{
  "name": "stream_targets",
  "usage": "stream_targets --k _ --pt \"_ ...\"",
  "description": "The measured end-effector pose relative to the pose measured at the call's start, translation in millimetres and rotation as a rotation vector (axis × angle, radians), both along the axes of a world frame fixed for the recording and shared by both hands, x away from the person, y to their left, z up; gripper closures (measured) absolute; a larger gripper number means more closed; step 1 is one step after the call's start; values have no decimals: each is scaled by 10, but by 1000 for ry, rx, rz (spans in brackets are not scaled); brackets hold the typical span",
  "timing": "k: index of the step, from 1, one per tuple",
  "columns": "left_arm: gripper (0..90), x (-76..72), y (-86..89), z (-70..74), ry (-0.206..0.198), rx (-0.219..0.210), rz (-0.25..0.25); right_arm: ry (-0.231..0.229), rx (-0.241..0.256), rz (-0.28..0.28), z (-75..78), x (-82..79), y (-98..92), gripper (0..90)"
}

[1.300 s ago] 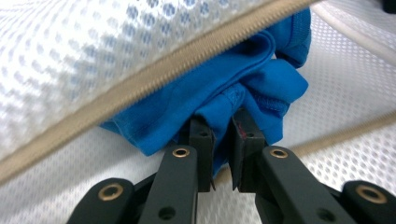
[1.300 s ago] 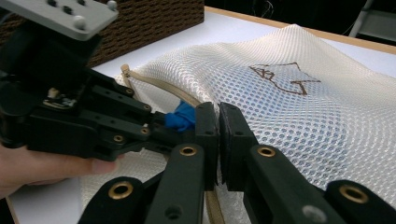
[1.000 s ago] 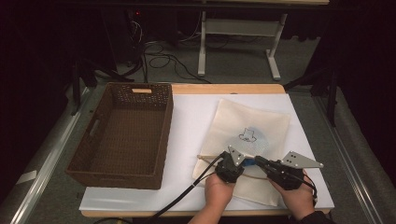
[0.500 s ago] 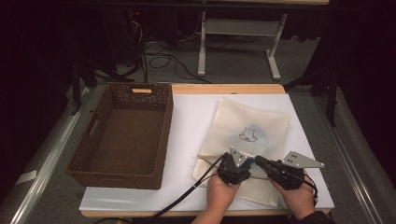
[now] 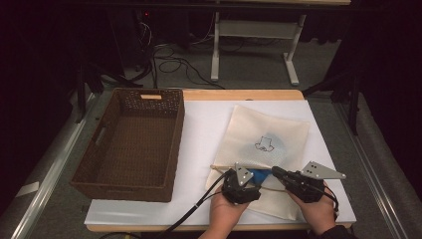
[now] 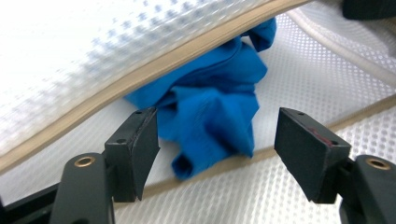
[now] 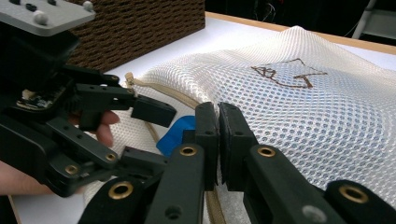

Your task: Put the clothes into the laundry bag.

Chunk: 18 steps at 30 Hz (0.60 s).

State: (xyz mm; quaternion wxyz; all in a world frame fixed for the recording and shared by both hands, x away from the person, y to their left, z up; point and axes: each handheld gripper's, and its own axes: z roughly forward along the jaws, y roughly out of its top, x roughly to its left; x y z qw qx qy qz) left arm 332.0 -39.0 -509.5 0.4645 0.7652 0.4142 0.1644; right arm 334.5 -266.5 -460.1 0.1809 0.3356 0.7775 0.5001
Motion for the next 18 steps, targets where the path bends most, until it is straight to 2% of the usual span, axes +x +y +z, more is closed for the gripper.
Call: stream_targets --k 3,5,9,11,16,18 --pt "311 -32 95 -14 8 -2 5 5 -1 -1 -5 -3 3 883" --pt "311 -52 172 -7 -8 4 16 9 1 -2 -6 -5 6 883" --pt "311 -73 281 6 -8 -19 37 7 -1 -2 -6 -7 6 882" --pt "311 -93 334 32 -13 -19 42 6 -2 -3 -4 -8 6 882" --pt "315 -192 511 173 -38 15 26 6 -4 -4 -4 -14 3 883" --pt "317 -250 613 222 -37 8 17 5 -3 -4 -3 -17 3 883"
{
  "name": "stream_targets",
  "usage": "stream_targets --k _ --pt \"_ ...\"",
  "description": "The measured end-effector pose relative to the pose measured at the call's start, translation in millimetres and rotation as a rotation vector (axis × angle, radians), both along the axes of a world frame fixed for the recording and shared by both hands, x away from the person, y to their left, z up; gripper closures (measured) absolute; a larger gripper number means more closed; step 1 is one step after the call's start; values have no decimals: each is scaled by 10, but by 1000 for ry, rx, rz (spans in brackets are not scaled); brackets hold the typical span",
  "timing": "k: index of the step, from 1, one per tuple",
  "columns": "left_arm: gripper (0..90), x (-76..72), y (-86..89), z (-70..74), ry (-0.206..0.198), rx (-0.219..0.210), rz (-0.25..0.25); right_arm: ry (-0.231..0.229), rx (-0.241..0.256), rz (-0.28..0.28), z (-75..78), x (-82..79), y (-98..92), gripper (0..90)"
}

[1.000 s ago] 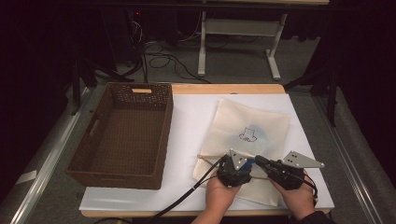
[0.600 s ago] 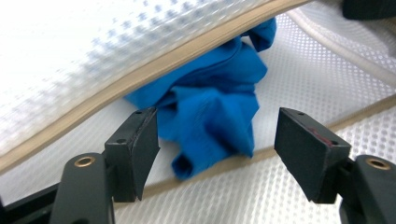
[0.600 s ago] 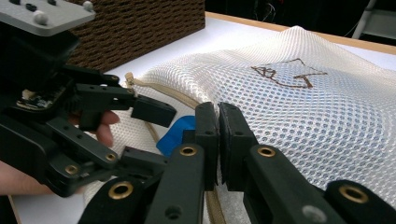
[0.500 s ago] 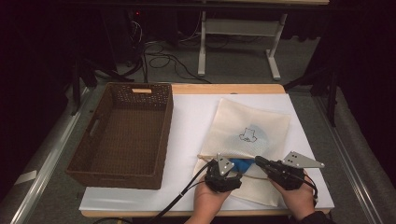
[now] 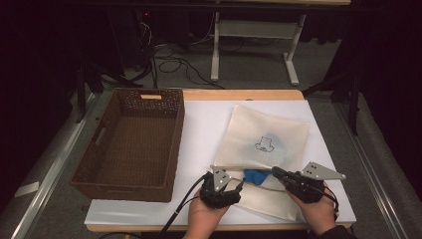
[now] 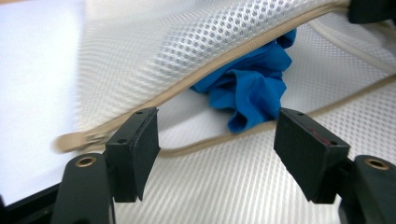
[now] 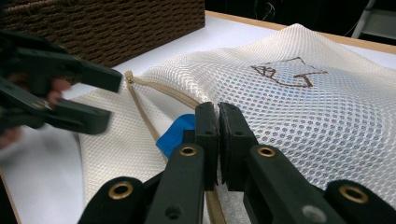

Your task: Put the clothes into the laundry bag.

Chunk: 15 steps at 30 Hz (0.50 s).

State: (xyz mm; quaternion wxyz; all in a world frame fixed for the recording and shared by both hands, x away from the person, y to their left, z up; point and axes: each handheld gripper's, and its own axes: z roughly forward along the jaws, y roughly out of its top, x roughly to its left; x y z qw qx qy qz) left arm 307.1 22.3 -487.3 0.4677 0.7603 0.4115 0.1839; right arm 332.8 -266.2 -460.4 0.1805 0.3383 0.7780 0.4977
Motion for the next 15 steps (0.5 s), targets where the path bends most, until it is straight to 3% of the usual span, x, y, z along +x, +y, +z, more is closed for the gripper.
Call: stream_targets --k 4,6,9,15 --pt "339 -94 174 -6 17 9 0 -1 -1 -1 4 -7 4 882" --pt "339 -116 244 -57 17 -11 7 -4 -4 1 3 -4 7 883" --pt "341 -90 274 -85 33 -13 17 -3 -5 -2 3 -10 12 882" --pt "339 -88 294 -54 12 -28 21 -7 -2 0 15 -40 -10 883"
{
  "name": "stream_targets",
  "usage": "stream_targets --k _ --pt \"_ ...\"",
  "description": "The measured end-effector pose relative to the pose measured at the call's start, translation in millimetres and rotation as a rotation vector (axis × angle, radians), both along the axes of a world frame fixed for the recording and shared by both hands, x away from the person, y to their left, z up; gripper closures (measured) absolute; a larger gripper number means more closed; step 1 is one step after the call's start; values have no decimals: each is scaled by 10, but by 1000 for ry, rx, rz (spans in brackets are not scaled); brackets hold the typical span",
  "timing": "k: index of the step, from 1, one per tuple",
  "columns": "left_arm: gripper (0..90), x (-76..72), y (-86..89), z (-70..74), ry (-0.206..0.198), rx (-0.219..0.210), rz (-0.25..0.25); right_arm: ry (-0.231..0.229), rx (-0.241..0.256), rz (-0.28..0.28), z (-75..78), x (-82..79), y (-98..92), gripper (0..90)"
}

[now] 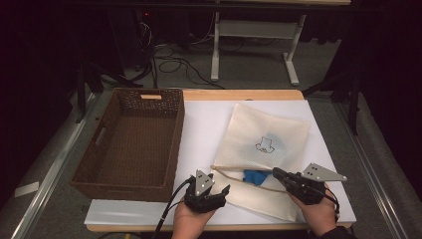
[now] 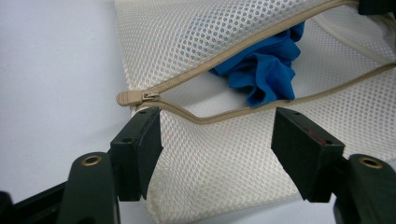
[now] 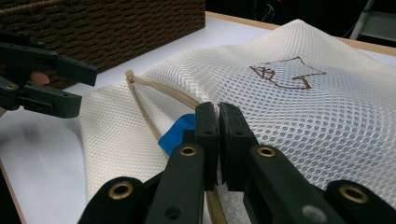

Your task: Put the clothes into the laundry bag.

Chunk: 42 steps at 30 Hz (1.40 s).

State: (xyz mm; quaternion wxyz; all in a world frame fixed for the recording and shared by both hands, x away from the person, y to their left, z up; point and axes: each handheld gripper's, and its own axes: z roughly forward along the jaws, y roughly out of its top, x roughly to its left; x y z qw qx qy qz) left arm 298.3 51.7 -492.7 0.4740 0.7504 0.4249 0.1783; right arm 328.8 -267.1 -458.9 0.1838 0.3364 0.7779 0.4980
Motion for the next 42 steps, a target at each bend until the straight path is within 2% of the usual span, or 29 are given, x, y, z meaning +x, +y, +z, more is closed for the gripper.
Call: stream_targets --k 9,15,19,22,26,29,33,37,40,42 --pt "338 5 47 13 2 -22 13 -4 5 2 22 -24 -16 883" --pt "337 7 83 26 3 -28 25 7 -5 23 -2 -77 -7 882" --pt "333 11 97 13 14 -35 31 51 -57 67 -107 -81 56 882" --pt "333 21 101 -10 21 -16 33 113 -109 86 -233 -59 108 881" --pt "334 47 110 -59 47 6 35 172 -185 97 -382 -24 169 881" --pt "336 67 107 -88 55 33 34 189 -234 90 -453 16 197 880" --pt "346 106 107 -142 75 89 38 195 -268 73 -500 67 198 880" --pt "375 144 111 -193 113 91 40 193 -281 44 -513 121 155 880" --pt "449 159 107 -212 144 89 28 188 -285 32 -511 131 123 880" --pt "484 173 93 -234 156 102 30 188 -282 28 -510 136 98 880"
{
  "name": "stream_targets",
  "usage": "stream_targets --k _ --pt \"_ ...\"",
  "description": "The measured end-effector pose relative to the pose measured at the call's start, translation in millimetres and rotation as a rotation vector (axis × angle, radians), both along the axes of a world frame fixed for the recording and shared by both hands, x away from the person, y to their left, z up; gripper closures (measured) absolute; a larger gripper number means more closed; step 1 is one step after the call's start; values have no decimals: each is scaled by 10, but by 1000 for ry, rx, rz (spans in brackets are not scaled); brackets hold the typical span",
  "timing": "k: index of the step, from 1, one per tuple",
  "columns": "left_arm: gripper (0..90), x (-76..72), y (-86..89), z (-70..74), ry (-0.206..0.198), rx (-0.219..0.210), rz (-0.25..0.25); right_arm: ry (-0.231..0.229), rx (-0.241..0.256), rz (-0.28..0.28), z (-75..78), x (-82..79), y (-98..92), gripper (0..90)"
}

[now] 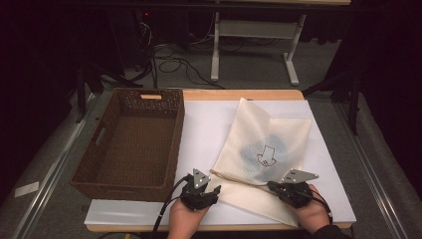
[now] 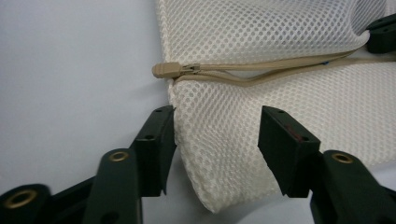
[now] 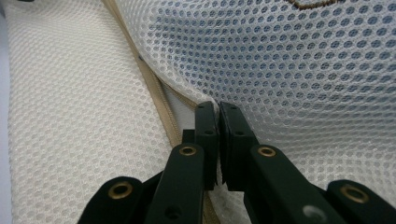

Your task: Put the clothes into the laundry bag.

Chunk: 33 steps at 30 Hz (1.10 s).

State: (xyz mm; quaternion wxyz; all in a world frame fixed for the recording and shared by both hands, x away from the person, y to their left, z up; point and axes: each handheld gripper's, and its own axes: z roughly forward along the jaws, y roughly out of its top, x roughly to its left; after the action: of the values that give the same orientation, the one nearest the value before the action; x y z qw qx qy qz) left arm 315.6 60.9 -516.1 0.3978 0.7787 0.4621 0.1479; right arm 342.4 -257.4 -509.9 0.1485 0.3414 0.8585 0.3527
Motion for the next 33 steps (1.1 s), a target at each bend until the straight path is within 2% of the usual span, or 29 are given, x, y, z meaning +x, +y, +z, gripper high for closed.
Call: stream_targets --k 2,6,8,11,14,16,17,19,22,27,30,33 --pt "554 14 -5 -29 13 11 -1 3 -1 2 3 -3 -14 880" --pt "701 16 5 -55 31 -5 -14 -3 -10 2 12 -5 -26 880" --pt "751 -16 -15 -52 43 -15 -35 -4 -13 -6 15 -4 -38 880" --pt "782 -105 -114 -43 34 7 -81 -4 -12 -23 19 9 -89 880" --pt "778 -195 -253 -26 24 13 -144 -2 -10 -49 21 31 -175 880" --pt "769 -240 -351 -23 29 -9 -189 -8 -13 -63 20 53 -252 879" --pt "758 -260 -398 -23 25 -25 -204 -6 -9 -73 19 63 -293 879" --pt "722 -278 -474 -22 18 -26 -216 4 7 -93 20 87 -388 879" --pt "699 -274 -497 -31 9 -24 -210 8 29 -116 32 95 -469 879" --pt "591 -254 -402 24 -6 -45 -179 0 29 -99 44 59 -434 850" --pt "547 -235 -324 69 -24 -58 -149 -15 49 -84 91 7 -425 797" --pt "527 -210 -246 109 -39 -89 -118 -28 96 -87 159 -49 -428 752"
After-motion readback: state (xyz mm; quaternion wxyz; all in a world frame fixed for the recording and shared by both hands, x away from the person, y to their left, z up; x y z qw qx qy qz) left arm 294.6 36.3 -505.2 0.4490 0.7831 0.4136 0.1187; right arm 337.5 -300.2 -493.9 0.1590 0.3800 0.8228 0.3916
